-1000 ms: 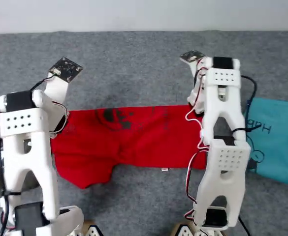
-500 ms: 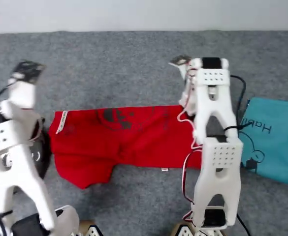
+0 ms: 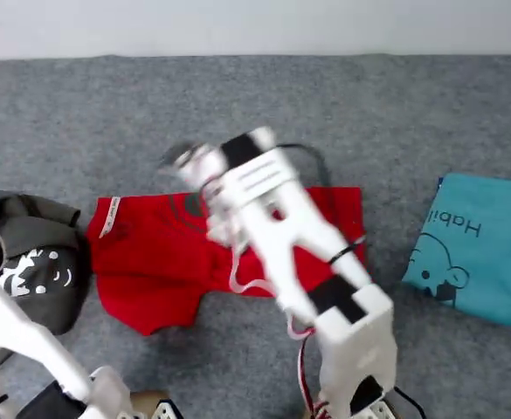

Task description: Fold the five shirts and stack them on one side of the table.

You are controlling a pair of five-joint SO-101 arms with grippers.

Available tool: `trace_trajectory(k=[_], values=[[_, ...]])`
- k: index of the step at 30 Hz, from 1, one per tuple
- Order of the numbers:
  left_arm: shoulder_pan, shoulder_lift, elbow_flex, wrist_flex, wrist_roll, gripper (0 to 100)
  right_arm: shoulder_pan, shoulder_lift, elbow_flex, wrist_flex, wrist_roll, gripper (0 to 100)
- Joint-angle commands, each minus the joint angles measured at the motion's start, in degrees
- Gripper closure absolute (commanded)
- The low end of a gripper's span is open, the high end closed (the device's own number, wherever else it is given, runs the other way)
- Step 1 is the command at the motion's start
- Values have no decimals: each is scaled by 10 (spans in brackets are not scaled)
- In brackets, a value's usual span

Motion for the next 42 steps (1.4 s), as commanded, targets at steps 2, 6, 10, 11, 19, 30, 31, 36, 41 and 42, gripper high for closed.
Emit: trace_trajectory(k=[2, 6, 10, 11, 19, 30, 31, 36, 41, 42], values=[[-21, -21, -16, 4, 0, 989, -116, -22, 0, -5, -7, 786], [-24, -21, -16, 6, 0, 989, -185, 26, 1, -50, -7, 786], [-23, -22, -16, 6, 0, 989, -225, 67, -1, -64, -10, 786], [-23, -22, -16, 8, 0, 989, -233, 73, -1, -65, -10, 786], [-23, -25, -16, 9, 1, 989, -272, 110, -1, -90, -6, 786], [-20, -22, -16, 9, 1, 989, -228, 163, -2, -183, -5, 883], [-20, -21, -16, 9, 1, 989, -228, 156, -2, -181, -5, 914], [-19, -21, -16, 9, 1, 989, -227, 111, -2, -171, -5, 963], [-19, -21, -16, 9, 1, 989, -215, 79, -2, -172, 9, 964], [-19, -21, -16, 9, 1, 989, -207, 75, -2, -174, 18, 964]])
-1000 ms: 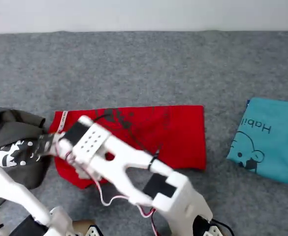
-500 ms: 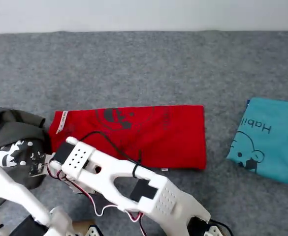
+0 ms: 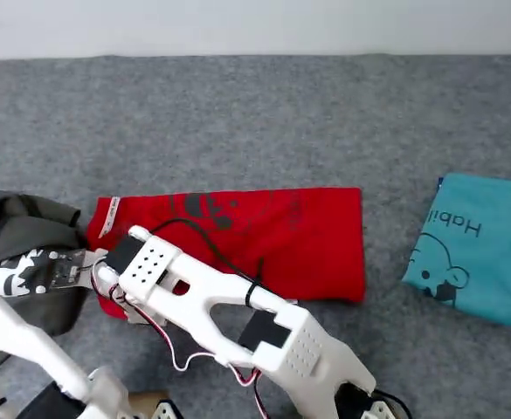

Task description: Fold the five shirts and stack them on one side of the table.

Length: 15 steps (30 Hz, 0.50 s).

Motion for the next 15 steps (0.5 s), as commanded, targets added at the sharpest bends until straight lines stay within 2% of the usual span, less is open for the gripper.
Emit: trace_trajectory(k=[1, 8, 15], values=[[2, -21, -16, 4, 0, 989, 29, -58, -2, -5, 23, 968], [3, -21, -16, 4, 0, 989, 126, -63, -51, -10, 25, 987], [7, -21, -16, 4, 0, 989, 209, -36, -58, -80, 21, 975]])
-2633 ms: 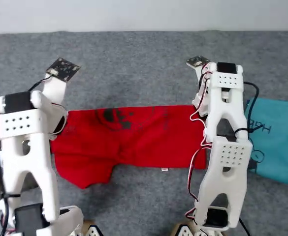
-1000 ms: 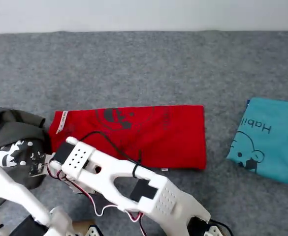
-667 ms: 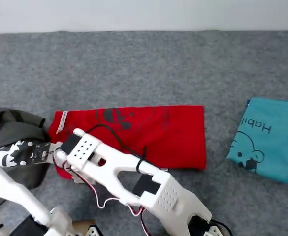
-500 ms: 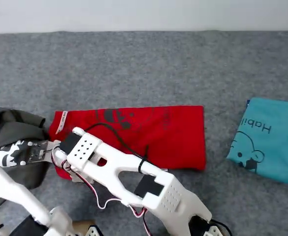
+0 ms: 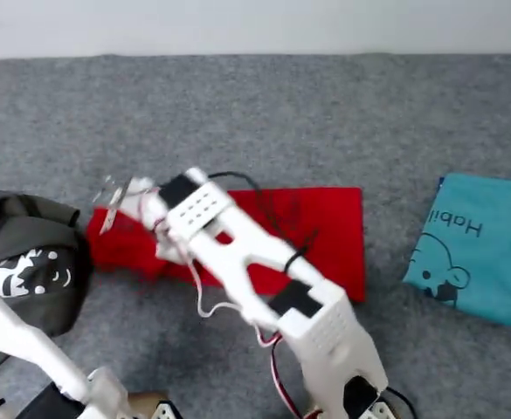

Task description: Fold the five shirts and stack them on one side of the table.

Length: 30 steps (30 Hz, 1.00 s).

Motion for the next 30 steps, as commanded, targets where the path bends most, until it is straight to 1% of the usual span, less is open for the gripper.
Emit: trace_trajectory(k=[1, 3, 5, 7, 12, 16, 21, 24, 28, 30], values=[[11, -21, -15, 4, 0, 989, 36, -8, -34, -30, 2, 952], [22, -21, -15, 4, 0, 989, 41, 14, -34, -33, -1, 879], [33, -21, -15, 4, 0, 989, 41, 29, -35, -33, -29, 813], [43, -21, -15, 4, 1, 989, 42, 39, -50, -31, -49, 786], [49, -21, -15, 4, 1, 989, 39, 58, -98, -15, -48, 786], [47, -21, -15, 4, 1, 989, 35, 58, -148, 29, -48, 786], [48, -21, -15, 4, 1, 989, 9, 59, -201, 95, -48, 786], [48, -21, -15, 3, 1, 989, 7, 63, -218, 98, -48, 786], [48, -21, -15, 4, 1, 989, 22, 67, -221, 85, -48, 786], [47, -21, -15, 4, 1, 989, 22, 57, -242, 112, -48, 786]])
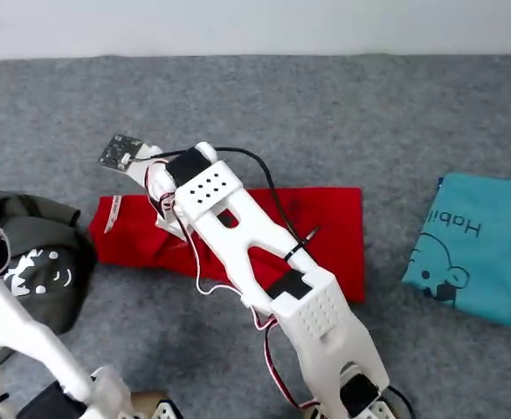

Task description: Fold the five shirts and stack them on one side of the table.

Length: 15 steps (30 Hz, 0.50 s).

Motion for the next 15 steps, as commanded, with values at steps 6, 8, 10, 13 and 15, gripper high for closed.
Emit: trace_trajectory(k=[6, 8, 10, 13, 15], values=[[2, -23, -15, 4, 0, 989, -36, -54, -139, 139, -5, 786], [2, -23, -15, 4, 1, 989, -62, -58, -150, 161, -7, 791], [2, -22, -15, 4, 1, 989, -85, -60, -147, 159, -8, 835], [2, -21, -15, 4, 2, 989, -125, -44, -138, 148, -8, 947], [2, -21, -15, 4, 3, 989, -145, -18, -135, 142, -5, 993]])
